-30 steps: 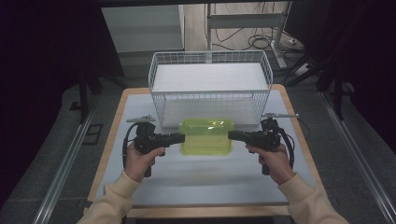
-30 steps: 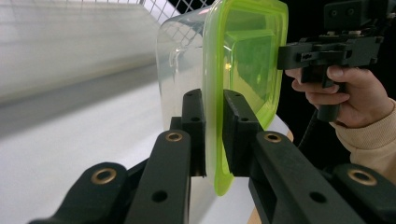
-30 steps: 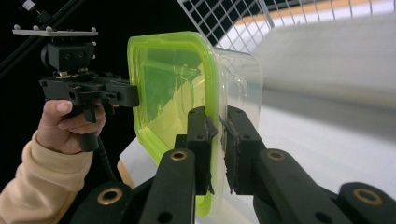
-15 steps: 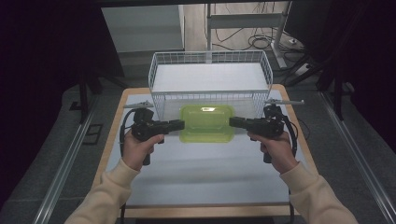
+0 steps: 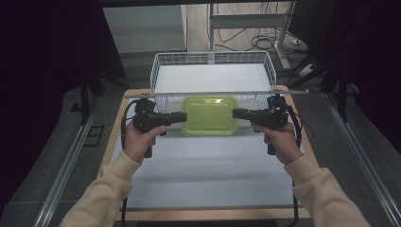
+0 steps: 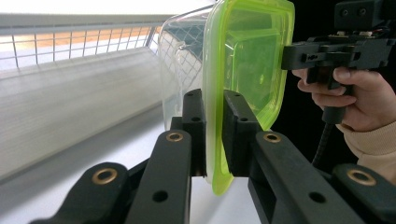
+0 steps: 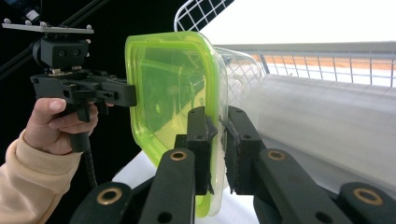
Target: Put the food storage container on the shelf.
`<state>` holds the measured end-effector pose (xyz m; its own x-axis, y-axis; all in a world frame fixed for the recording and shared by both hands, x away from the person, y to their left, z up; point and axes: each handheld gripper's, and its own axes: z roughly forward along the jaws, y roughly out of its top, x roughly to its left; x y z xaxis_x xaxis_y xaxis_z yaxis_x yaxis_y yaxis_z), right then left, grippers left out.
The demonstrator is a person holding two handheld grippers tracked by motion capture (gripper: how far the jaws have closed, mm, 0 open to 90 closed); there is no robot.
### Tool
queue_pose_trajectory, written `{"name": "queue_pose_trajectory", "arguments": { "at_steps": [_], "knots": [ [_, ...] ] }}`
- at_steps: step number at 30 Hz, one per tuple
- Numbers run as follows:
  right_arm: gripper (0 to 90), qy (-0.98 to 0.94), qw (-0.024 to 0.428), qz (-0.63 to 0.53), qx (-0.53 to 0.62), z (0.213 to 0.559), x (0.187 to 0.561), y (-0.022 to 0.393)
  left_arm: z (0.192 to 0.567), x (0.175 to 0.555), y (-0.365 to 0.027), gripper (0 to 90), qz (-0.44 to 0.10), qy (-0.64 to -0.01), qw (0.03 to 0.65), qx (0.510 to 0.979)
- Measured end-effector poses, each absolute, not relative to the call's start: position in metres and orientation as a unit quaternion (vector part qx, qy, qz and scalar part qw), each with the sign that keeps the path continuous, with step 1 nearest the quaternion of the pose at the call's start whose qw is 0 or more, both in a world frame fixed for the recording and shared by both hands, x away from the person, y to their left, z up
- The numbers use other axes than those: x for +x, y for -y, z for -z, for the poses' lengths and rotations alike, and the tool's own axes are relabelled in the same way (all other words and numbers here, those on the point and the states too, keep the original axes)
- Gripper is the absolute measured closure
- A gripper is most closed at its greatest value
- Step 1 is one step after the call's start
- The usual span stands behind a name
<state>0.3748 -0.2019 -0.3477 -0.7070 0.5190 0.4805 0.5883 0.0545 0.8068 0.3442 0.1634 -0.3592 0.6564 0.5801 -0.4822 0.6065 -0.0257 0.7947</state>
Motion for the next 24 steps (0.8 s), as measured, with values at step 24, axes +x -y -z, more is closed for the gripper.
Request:
{"name": "queue_pose_trajectory", "arguments": {
  "at_steps": [24],
  "knots": [
    [81.2,0.726,-0.001,0.574,-0.379,0.317,0.401,0.199,0.332,0.376,-0.163,81.1,0.007,-0.417,0.566,0.712]
  ]
}}
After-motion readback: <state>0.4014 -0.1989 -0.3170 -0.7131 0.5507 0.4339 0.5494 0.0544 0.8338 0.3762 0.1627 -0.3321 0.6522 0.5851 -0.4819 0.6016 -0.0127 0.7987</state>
